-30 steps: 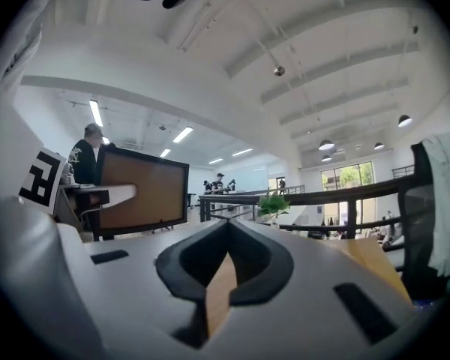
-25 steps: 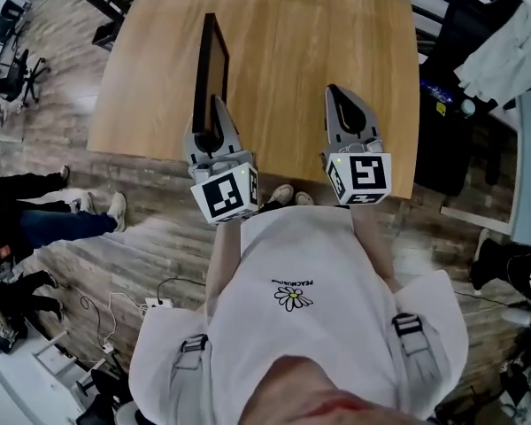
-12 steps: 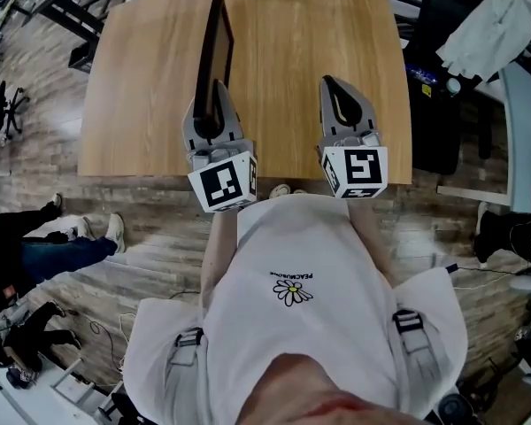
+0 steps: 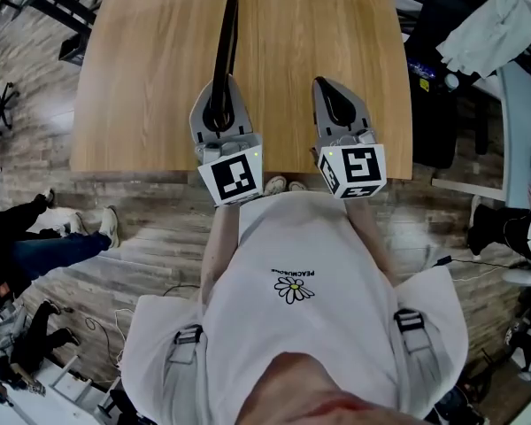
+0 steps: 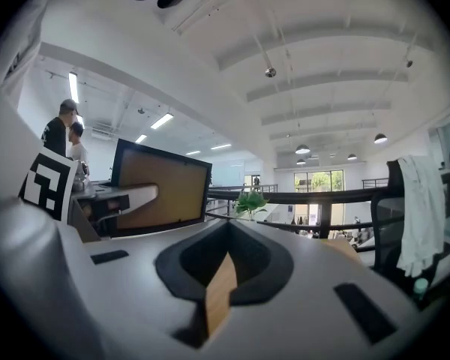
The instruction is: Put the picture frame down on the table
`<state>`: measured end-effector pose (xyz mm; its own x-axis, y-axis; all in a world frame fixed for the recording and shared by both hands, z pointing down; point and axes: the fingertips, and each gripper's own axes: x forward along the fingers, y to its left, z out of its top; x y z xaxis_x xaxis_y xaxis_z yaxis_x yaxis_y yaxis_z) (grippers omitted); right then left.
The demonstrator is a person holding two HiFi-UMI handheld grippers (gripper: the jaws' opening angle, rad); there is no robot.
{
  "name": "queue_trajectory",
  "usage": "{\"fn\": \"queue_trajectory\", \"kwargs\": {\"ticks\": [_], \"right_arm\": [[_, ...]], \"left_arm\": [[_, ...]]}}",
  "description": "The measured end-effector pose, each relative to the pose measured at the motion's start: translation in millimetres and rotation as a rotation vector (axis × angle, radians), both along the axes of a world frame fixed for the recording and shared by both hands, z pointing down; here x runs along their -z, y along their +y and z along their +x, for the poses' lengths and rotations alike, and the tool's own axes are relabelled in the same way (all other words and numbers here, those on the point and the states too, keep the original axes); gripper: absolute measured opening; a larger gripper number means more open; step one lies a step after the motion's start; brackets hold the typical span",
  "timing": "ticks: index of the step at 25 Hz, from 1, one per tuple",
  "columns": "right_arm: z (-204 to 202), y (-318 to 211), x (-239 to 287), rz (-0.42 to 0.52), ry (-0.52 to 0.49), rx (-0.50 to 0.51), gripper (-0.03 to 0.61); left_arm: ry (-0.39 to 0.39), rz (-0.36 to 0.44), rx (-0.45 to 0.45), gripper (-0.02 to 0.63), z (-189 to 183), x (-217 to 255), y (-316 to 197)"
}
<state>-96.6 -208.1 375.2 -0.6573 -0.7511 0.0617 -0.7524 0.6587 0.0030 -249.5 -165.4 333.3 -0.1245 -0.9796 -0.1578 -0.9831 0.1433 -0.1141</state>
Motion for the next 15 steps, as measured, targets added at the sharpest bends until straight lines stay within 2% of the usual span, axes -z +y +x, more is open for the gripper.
{"fn": "queue_trajectory", "kwargs": {"ticks": [3,5,9,12,15], "right_arm": [[-4.8,1.0,-1.8,-0.004,0.006,0.003,0.006],[-5.4,-0.8,-2.6,-0.005,0.012,-0.002,0.006],[-1.3,-3.0,-8.8,-0.018,0.027,-0.018,0.006],[2.6,-0.7,-16.1,-0.031,0.040,-0.028,0.006],[3.9,0.9,-20.6,-0.048,0.050,-0.036,0.006]], "left_arm": [[-0.055,-0.026,-0.011,0.023,-4.0,-1.7,-7.9],[-0.149,-0.098,-0.024,0.023,-5.6,-13.3,-21.0],[-0.417,-0.266,-0.027,0.023,-6.5,-46.8,-51.5],[-0.610,-0.342,-0.026,0.023,-8.2,-66.1,-64.1],[-0.792,-0.397,-0.079,0.023,-5.2,-87.1,-72.7]]}}
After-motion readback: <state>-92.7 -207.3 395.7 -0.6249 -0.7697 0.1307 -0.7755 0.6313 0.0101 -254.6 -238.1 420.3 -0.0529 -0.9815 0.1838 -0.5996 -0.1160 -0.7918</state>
